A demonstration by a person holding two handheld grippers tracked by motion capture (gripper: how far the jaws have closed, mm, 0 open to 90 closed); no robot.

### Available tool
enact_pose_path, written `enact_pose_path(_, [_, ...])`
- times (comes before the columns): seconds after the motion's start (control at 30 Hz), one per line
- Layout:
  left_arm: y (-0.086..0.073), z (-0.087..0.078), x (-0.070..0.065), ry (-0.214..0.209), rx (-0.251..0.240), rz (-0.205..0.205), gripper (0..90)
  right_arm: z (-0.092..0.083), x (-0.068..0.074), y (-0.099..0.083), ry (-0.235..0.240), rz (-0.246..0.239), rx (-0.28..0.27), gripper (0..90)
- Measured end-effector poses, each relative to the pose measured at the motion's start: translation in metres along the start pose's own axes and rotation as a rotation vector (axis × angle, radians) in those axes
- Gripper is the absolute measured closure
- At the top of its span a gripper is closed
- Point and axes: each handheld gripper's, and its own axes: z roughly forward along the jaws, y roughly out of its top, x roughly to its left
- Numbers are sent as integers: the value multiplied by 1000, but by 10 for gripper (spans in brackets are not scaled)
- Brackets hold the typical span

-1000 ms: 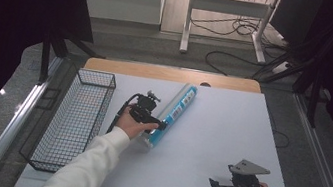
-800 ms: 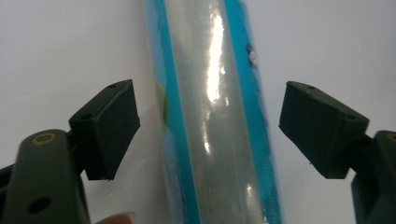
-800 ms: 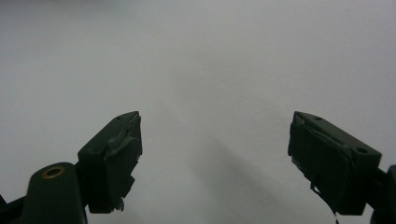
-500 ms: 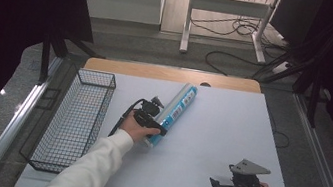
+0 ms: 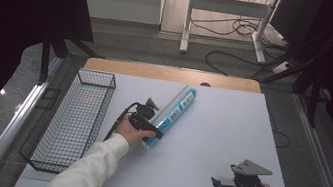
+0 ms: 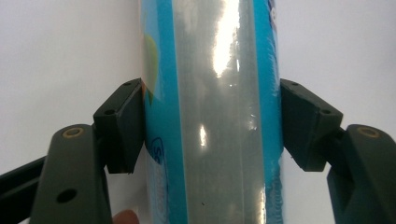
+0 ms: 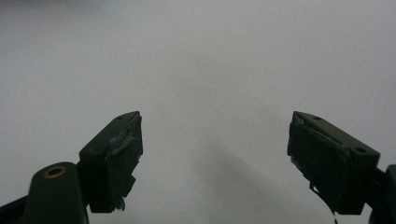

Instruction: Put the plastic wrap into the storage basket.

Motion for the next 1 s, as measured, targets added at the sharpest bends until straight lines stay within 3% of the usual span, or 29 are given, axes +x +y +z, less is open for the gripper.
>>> enact_pose_path(0.23, [-38, -13, -9, 22, 21, 53, 316, 0, 2, 1, 1, -6, 2, 186])
enact_pose_path(0.27, [-50, -16, -11, 13, 24, 59, 315, 0, 2, 1, 1, -8, 2, 186])
enact_pose_path(0.57, [-84, -25, -22, -2, 32, 81, 314, 3, 4, 3, 6, -16, 5, 186])
enact_pose_path(0.8, [-76, -24, -19, -21, 31, 80, 287, 4, 2, 3, 6, -12, 8, 186])
enact_pose_path(1.0, [-42, -8, -20, -10, 25, 92, 141, 5, 2, 2, 8, -14, 13, 185])
